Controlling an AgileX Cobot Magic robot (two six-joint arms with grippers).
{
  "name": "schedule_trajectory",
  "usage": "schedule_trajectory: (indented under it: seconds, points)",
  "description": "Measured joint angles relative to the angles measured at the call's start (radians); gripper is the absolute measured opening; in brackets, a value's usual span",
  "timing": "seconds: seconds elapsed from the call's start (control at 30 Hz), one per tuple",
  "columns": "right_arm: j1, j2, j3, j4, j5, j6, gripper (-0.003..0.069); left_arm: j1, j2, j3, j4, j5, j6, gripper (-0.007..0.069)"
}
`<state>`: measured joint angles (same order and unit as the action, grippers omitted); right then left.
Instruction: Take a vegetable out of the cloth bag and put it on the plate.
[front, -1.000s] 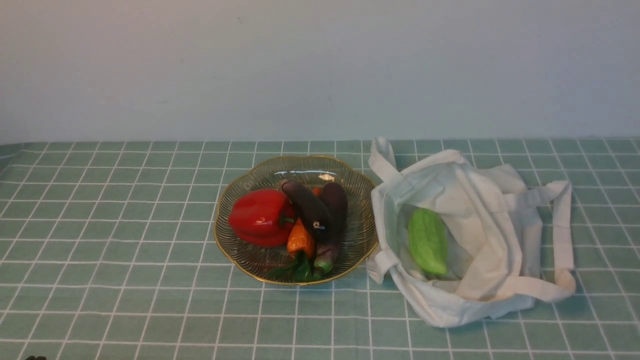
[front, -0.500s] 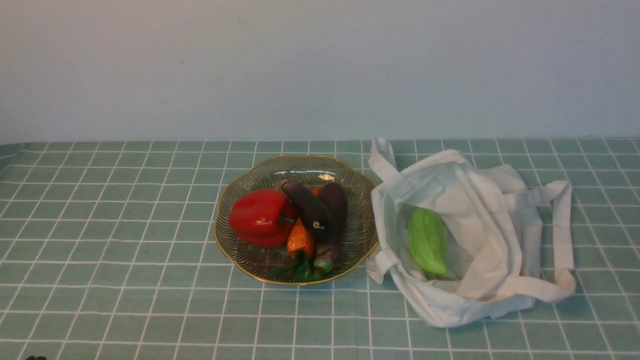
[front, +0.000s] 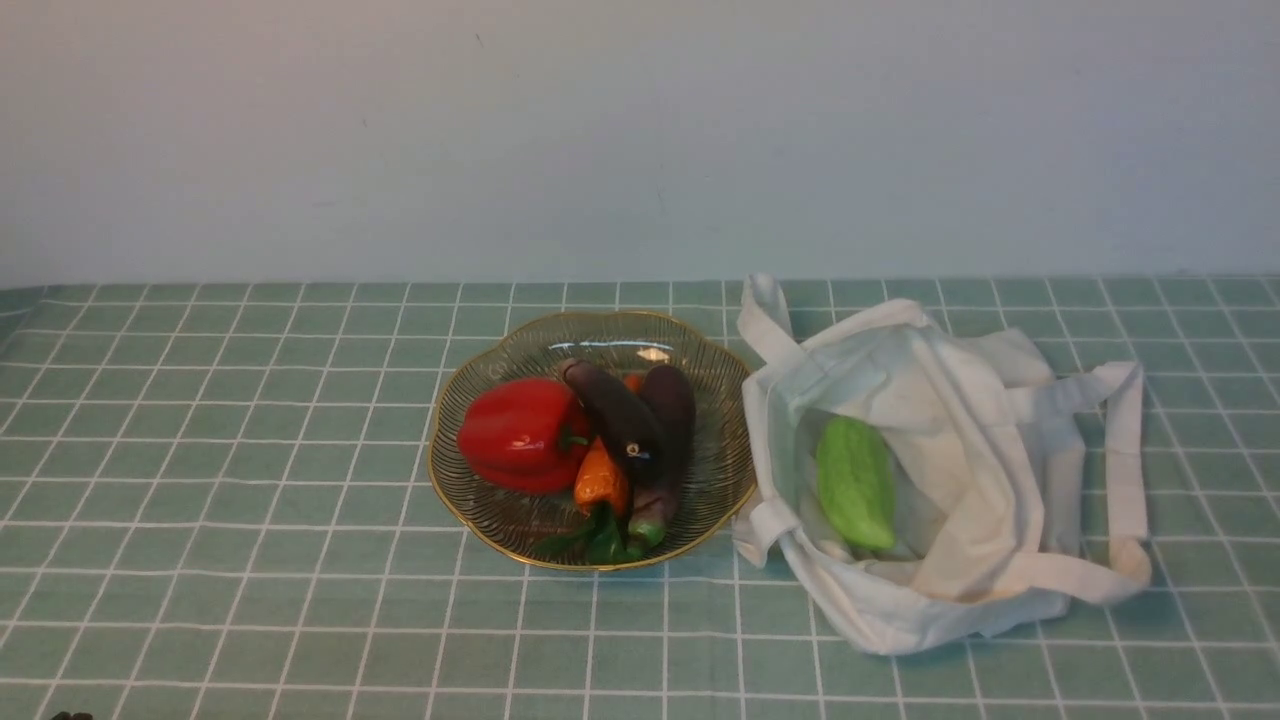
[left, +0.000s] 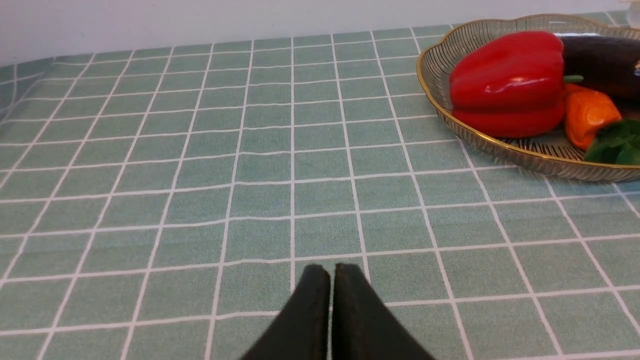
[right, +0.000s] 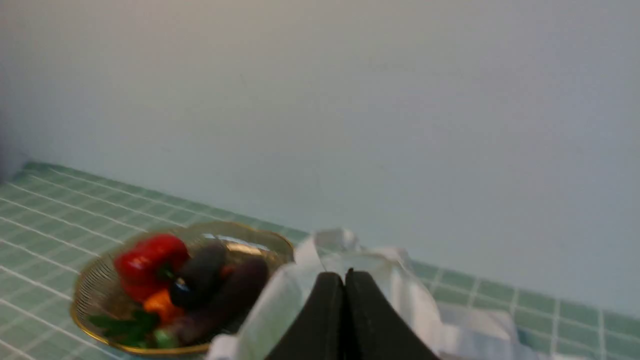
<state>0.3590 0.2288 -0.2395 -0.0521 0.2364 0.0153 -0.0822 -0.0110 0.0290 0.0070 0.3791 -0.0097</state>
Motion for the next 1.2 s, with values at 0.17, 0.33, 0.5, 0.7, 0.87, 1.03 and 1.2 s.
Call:
schedule_trajectory:
  seconds: [0.17, 0.33, 0.5, 0.7, 0.87, 1.03, 1.2]
  points:
    - [-0.134, -0.090, 0.118, 0.000, 0.042, 0.000, -0.0015, 0.000, 0.000, 0.000, 0.000, 0.000, 0.000, -0.0004]
    - [-0.218, -0.155, 0.242, 0.000, 0.055, 0.000, -0.0015, 0.000, 0.000, 0.000, 0.000, 0.000, 0.000, -0.0004]
    - [-0.246, -0.232, 0.267, 0.000, 0.113, 0.000, -0.0015, 0.000, 0.000, 0.000, 0.000, 0.000, 0.000, -0.0004]
    - [-0.251, -0.239, 0.267, 0.000, 0.117, 0.000, -0.0015, 0.000, 0.000, 0.000, 0.000, 0.000, 0.000, -0.0004]
    - [-0.260, -0.239, 0.266, 0.000, 0.119, 0.000, -0.0015, 0.000, 0.000, 0.000, 0.000, 0.000, 0.000, -0.0004]
    - [-0.312, -0.239, 0.265, 0.000, 0.123, 0.000, -0.0015, 0.000, 0.000, 0.000, 0.000, 0.000, 0.000, -0.0004]
    - [-0.319, -0.239, 0.265, 0.000, 0.123, 0.000, -0.0015, 0.000, 0.000, 0.000, 0.000, 0.000, 0.000, -0.0004]
